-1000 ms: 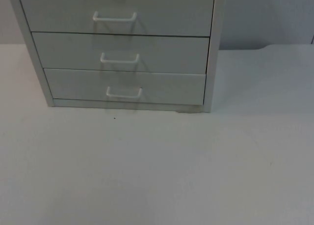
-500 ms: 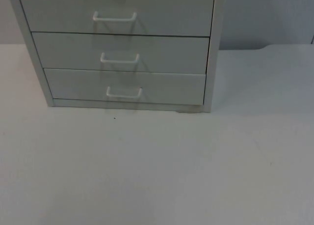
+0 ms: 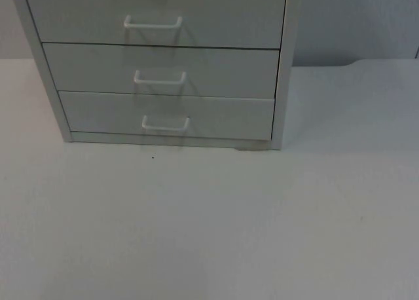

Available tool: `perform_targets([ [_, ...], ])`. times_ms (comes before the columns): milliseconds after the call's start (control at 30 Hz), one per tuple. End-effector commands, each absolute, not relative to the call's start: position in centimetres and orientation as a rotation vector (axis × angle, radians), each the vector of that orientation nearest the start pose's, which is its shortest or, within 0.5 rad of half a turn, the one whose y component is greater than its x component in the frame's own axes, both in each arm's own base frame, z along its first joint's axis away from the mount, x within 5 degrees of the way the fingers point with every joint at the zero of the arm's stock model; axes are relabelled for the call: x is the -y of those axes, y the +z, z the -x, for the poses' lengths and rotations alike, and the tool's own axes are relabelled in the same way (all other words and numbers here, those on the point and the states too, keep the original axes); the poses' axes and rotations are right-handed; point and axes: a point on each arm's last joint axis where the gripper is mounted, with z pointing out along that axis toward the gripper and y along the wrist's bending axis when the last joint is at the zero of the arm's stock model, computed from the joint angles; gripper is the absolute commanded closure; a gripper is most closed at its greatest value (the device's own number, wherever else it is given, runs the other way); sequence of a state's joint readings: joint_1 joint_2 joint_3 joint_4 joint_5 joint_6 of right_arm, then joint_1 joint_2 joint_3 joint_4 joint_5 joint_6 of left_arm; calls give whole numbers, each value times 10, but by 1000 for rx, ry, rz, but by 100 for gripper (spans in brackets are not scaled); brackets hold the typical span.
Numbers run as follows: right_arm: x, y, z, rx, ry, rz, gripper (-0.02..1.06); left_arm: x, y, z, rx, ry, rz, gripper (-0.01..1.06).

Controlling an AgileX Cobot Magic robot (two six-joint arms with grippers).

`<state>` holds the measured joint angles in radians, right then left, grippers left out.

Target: Open the drawer with the left hand, place the block into the drawer with the right hand, then close the drawer with the left hand.

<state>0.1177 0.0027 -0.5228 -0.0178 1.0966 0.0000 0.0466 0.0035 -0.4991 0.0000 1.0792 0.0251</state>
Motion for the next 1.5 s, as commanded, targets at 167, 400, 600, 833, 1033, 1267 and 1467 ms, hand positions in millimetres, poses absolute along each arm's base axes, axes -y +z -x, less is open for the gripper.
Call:
perform_targets([
  [167, 2, 280, 7, -2045, 45, 123, -1, 0, 274, 5, -2066, 36, 24, 0],
  [400, 2, 280, 7, -2045, 45, 123, -1, 0, 274, 5, -2066, 36, 24, 0],
  [600, 2, 280, 7, -2043, 45, 123, -1, 0, 274, 5, -2066, 36, 24, 0],
  [833, 2, 280, 7, -2043, 45, 123, -1, 0, 274, 5, -2066, 36, 24, 0],
  [1033, 2, 280, 7, -2043, 44, 121, -1, 0, 274, 5, -2066, 36, 24, 0],
  [1267, 2, 280, 7, -2043, 44, 121, -1, 0, 274, 5, -2066, 36, 24, 0],
  [1467, 2, 280, 7, -2046, -7, 38, -1, 0, 274, 5, -2066, 36, 24, 0],
])
